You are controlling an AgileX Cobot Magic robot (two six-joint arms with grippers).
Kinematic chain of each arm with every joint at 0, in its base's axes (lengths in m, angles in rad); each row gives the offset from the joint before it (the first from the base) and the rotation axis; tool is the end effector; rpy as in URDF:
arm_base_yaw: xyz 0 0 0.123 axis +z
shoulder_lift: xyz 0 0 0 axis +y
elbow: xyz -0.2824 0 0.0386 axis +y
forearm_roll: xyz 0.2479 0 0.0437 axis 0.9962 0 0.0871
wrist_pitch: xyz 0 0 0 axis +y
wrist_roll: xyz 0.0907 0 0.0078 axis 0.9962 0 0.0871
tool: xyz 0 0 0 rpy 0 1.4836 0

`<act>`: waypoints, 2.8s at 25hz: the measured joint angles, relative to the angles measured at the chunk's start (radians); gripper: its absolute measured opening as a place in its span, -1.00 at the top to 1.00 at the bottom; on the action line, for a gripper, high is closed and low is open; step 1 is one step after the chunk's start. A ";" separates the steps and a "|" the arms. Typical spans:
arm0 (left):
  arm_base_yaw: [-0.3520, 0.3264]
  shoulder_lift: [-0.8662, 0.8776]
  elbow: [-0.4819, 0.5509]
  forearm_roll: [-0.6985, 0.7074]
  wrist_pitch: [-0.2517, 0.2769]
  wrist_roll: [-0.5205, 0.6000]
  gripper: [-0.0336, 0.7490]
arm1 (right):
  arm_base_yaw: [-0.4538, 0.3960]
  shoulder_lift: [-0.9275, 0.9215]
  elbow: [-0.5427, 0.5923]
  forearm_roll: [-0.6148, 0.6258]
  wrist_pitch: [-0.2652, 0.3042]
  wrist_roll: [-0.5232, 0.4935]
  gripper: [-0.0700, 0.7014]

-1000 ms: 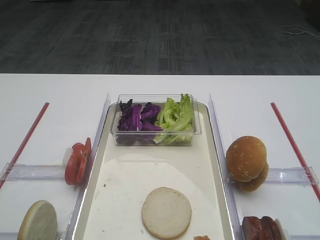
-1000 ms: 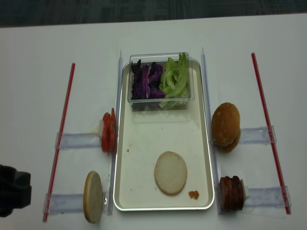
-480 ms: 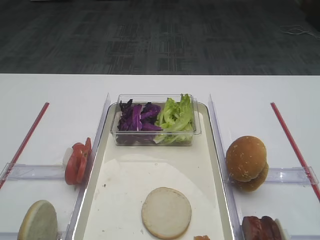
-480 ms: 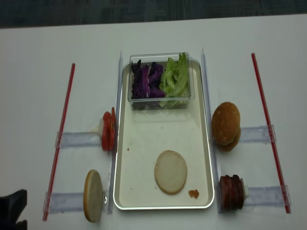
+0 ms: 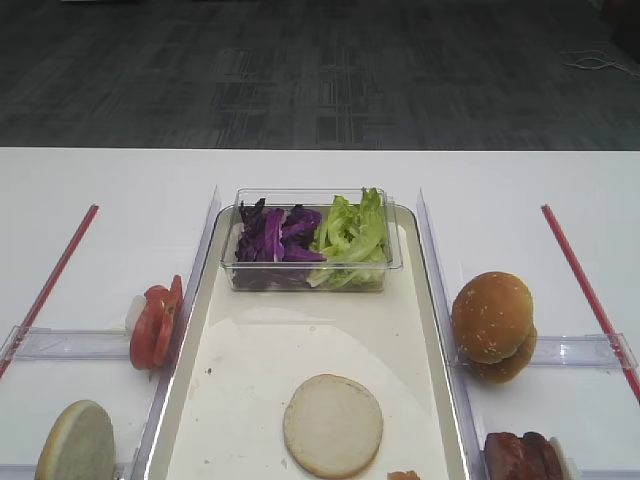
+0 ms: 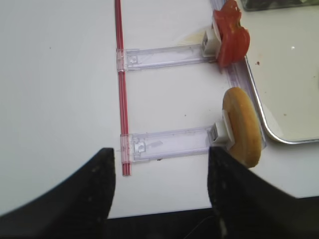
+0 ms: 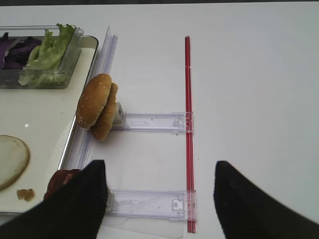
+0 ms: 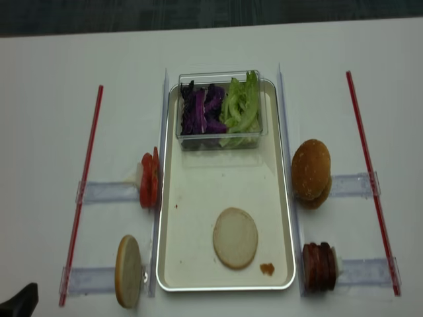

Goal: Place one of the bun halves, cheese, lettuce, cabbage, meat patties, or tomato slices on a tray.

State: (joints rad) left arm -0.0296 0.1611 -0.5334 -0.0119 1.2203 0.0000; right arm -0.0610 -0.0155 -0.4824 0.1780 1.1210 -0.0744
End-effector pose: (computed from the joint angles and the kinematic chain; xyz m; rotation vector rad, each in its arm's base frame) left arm 0.0083 -0.0013 0.2744 0.0353 2.3314 -0.0299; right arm -0.0076 0.0150 0.2685 -0.0286 2.0955 0.1335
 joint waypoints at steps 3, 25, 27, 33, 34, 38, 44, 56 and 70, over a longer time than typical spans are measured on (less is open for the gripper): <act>0.000 -0.045 0.006 -0.001 0.003 0.000 -0.16 | 0.000 0.000 0.000 0.000 0.000 0.000 -0.40; 0.000 -0.176 0.025 -0.002 -0.014 -0.016 -0.16 | 0.000 0.000 0.000 0.000 0.000 0.000 -0.40; 0.000 -0.176 0.025 -0.002 -0.019 -0.016 -0.16 | 0.000 0.000 0.000 0.000 0.000 0.000 -0.40; 0.000 -0.179 0.032 -0.002 -0.019 -0.041 -0.16 | 0.000 0.000 0.000 0.000 0.000 0.000 -0.40; 0.000 -0.179 0.032 -0.002 -0.020 -0.043 -0.16 | 0.000 0.000 0.000 0.000 0.000 0.000 -0.40; 0.000 -0.179 0.032 -0.002 -0.023 -0.048 -0.16 | 0.000 0.000 0.000 0.000 0.000 0.000 -0.40; 0.000 -0.179 0.032 0.031 -0.025 -0.105 -0.16 | 0.000 0.000 0.000 0.002 0.000 -0.003 -0.40; 0.000 -0.179 0.032 0.040 -0.026 -0.125 -0.16 | 0.000 0.000 0.000 0.002 0.000 -0.003 -0.40; 0.000 -0.179 0.042 0.040 -0.037 -0.122 -0.16 | 0.000 0.000 0.000 0.002 0.000 -0.003 -0.40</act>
State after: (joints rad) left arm -0.0296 -0.0176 -0.4911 0.0281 1.1831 -0.1217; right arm -0.0610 -0.0155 -0.4824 0.1802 1.1210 -0.0776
